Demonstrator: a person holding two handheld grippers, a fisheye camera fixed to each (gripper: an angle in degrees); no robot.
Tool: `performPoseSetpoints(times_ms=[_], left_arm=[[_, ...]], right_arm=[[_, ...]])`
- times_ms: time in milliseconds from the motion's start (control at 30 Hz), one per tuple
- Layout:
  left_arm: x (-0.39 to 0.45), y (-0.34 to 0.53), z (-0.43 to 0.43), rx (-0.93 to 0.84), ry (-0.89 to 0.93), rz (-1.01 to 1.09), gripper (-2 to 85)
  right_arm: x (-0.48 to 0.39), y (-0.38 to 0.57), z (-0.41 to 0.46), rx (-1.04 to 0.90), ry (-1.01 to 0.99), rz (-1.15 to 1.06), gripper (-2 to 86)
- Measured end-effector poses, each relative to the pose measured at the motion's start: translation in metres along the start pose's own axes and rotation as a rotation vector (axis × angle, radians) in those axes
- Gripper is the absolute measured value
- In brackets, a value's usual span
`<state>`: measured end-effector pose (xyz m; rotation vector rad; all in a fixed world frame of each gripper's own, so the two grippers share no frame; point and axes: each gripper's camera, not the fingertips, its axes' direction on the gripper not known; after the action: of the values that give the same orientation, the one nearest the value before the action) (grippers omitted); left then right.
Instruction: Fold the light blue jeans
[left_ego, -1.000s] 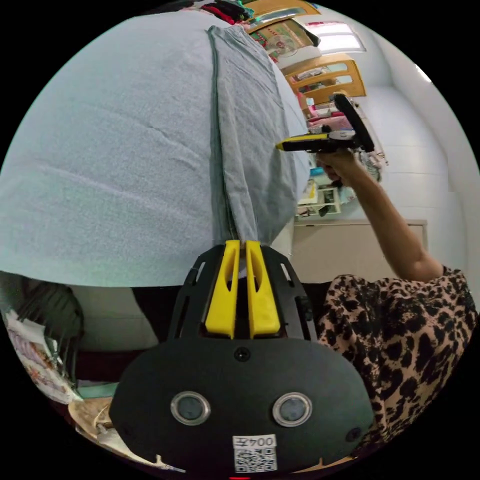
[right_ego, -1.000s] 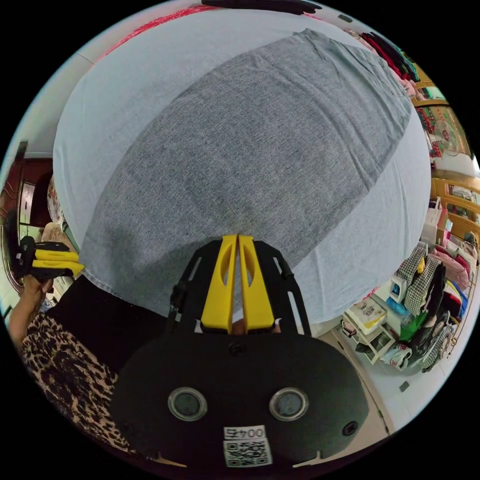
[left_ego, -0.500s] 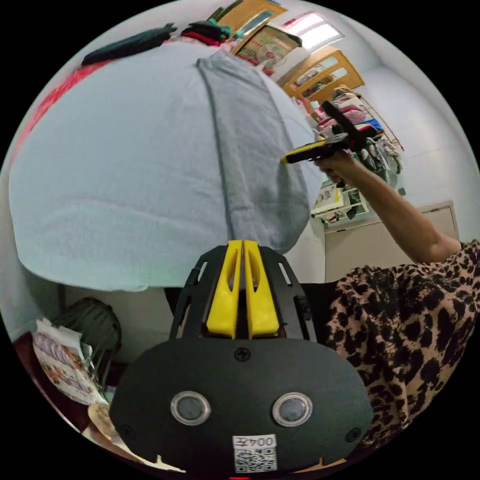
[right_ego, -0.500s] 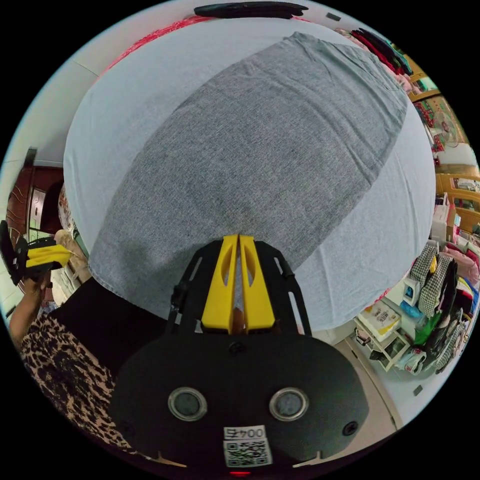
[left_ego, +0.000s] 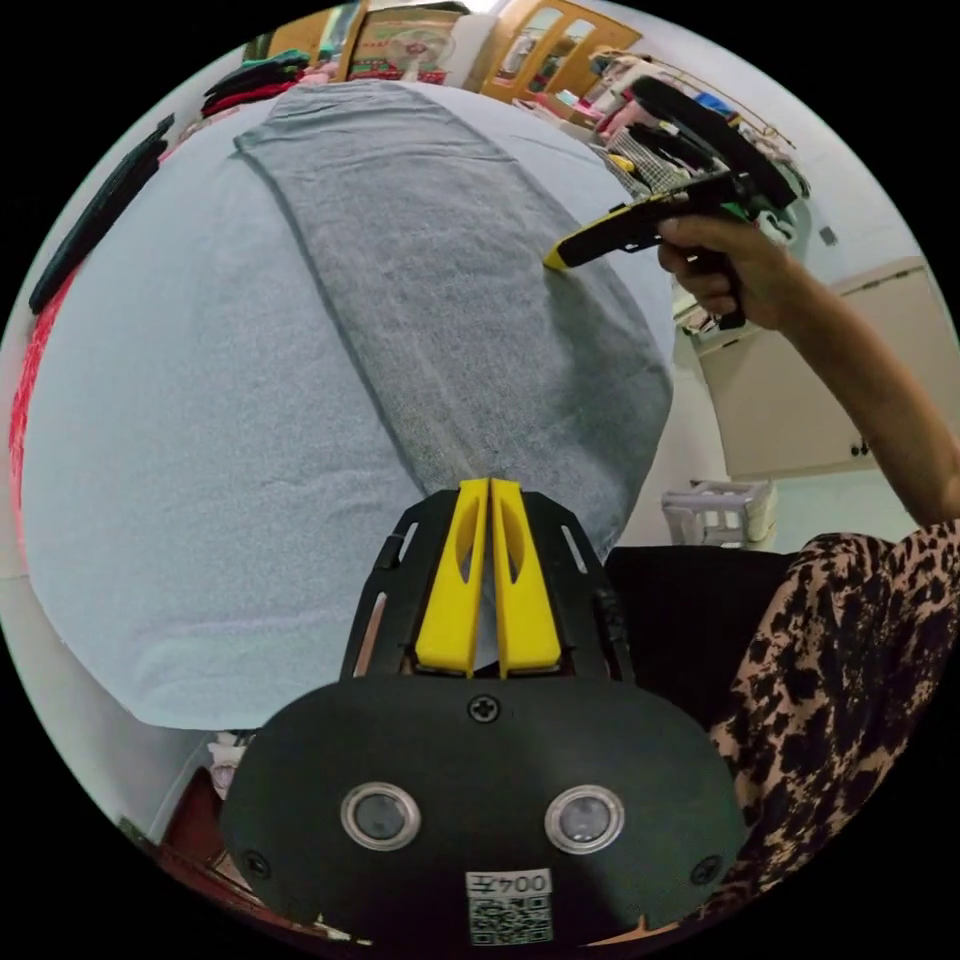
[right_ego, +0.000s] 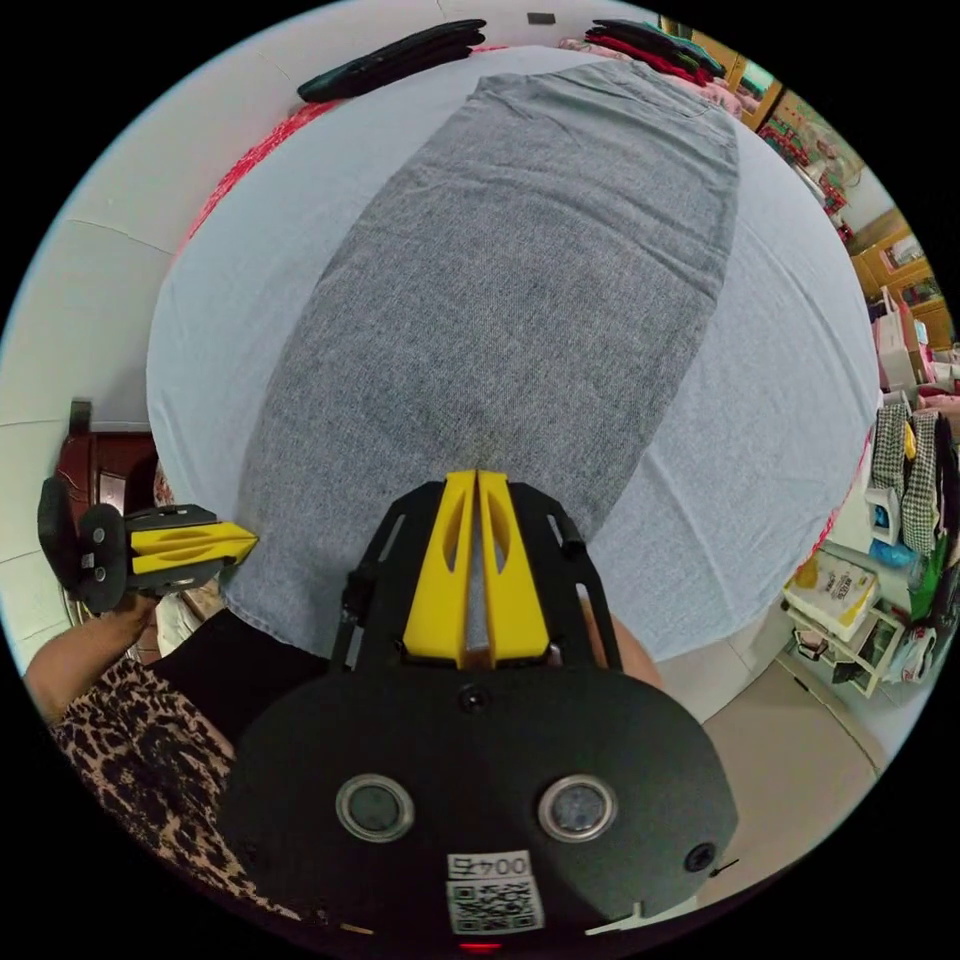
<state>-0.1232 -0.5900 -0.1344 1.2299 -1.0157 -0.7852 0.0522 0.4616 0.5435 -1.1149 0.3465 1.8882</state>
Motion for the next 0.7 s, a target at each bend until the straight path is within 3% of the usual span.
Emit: performPoseSetpoints(times_ms=[267,367,567,700], left_arm=[[0.003,-0.006,0.006,-0.048,-0.031,0.034,0.8],[-0.006,-0.007,0.006,-0.053,-0.002,0.037,0.7],[-0.018,-0.011,0.005,-0.091,0.003,0.057,0.7],[-0.032,-0.009,0.001,-0.078,0.021,0.038,0.7]], right_arm=[[0.038,0.057,-0.033,0.143,-0.09,0.055,0.0],[0.07,0.079,-0.05,0.107,-0.243,0.058,2.0],[0.167,0.185,-0.086,0.324,-0.686,0.198,8.7],[0.19,0.244,-0.079,0.335,-0.74,0.272,9.6]])
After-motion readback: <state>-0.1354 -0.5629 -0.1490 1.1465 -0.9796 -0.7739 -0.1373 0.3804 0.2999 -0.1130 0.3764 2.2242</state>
